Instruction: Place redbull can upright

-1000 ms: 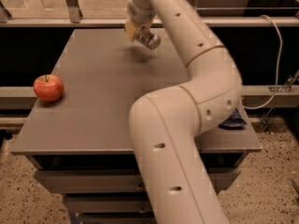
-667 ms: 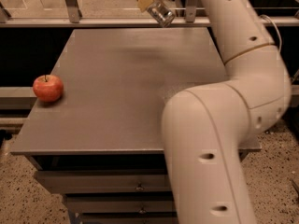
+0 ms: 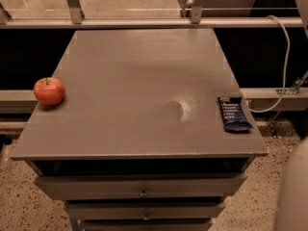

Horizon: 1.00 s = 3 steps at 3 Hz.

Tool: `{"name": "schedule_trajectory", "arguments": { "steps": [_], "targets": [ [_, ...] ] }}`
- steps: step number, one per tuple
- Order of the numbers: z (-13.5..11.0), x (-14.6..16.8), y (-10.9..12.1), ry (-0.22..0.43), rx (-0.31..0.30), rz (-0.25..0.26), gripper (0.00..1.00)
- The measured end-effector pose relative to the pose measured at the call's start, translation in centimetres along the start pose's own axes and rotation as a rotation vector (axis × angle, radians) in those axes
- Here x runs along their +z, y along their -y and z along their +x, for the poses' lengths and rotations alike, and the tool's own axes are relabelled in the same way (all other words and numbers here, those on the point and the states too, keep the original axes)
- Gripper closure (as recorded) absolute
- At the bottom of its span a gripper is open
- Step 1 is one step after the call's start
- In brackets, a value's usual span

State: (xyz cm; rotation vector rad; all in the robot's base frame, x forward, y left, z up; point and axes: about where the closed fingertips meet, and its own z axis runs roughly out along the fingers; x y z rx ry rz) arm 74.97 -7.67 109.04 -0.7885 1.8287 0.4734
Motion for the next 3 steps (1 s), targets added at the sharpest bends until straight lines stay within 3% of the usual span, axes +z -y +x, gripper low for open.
{"name": "schedule_trajectory", "arguments": {
  "steps": [1,2,3],
  "targets": [
    [0.7,-2.8,-1.7,0.153,-0.031,-0.034,1.00],
    [6.3,-2.6,-2.6,0.245,0.029,-0.098,1.00],
    [10.0,-1.8,-4.3,0.334,0.028,-0.194,1.00]
  ]
}}
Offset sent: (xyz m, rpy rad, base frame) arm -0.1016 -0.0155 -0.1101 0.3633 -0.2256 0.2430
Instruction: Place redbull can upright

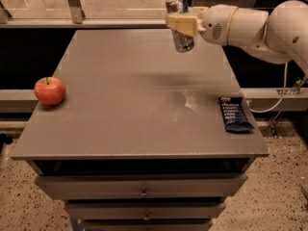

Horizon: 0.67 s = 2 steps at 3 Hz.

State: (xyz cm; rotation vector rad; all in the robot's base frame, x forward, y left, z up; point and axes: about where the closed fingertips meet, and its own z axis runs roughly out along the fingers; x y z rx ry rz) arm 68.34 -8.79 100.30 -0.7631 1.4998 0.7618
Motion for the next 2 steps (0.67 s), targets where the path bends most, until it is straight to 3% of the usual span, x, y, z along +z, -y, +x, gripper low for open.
{"name": "schedule_trajectory", "arguments": {
  "steps": [2],
  "targets": [
    [3.7,-1.7,-0.1,0.093,-0.108,-0.083,1.00]
  ]
}}
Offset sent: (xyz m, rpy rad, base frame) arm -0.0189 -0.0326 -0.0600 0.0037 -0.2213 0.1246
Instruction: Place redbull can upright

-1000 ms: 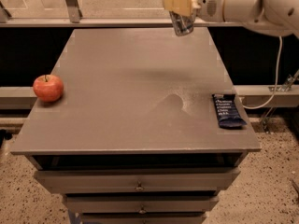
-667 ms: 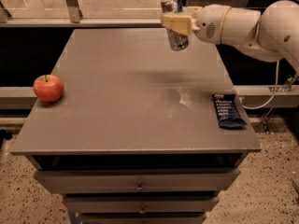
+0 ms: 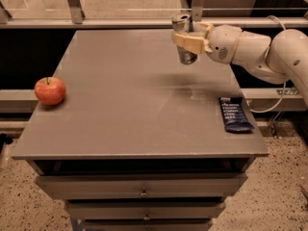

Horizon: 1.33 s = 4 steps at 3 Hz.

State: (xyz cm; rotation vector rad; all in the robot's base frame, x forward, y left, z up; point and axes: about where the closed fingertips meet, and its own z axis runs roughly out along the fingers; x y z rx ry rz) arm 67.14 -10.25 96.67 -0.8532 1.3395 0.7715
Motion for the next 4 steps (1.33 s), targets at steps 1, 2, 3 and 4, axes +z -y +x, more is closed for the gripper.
{"name": "schedule_trajectory", "arguments": {
  "steps": [1,2,3,4],
  "targets": [
    [1.8,-0.6,0.0,0.028,-0.016,-0.037,1.00],
    [3.4,-0.8,0.2,0.066,-0.014,-0.077,1.00],
    [4.7,-0.7,0.8,0.093,-0.004,-0.120,0.87],
    [5.7,-0.6,1.4,0.088,0.001,-0.161,0.63]
  ]
}}
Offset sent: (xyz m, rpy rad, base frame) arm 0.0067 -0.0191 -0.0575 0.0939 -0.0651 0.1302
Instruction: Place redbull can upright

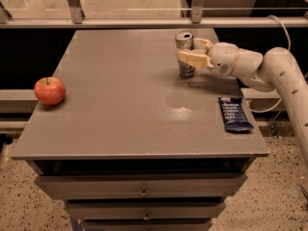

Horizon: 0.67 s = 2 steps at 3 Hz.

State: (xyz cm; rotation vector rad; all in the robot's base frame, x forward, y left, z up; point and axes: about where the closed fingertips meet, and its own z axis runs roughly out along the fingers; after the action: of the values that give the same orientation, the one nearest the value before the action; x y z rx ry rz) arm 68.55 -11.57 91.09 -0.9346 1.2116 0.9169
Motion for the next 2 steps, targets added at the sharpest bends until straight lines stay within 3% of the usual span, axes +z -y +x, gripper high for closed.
{"name": "schedule_trajectory", "arguments": {
  "steps": [2],
  "targets": [
    [2.0,-1.5,0.2,-0.037,0.037,-0.003,0.17]
  ]
}}
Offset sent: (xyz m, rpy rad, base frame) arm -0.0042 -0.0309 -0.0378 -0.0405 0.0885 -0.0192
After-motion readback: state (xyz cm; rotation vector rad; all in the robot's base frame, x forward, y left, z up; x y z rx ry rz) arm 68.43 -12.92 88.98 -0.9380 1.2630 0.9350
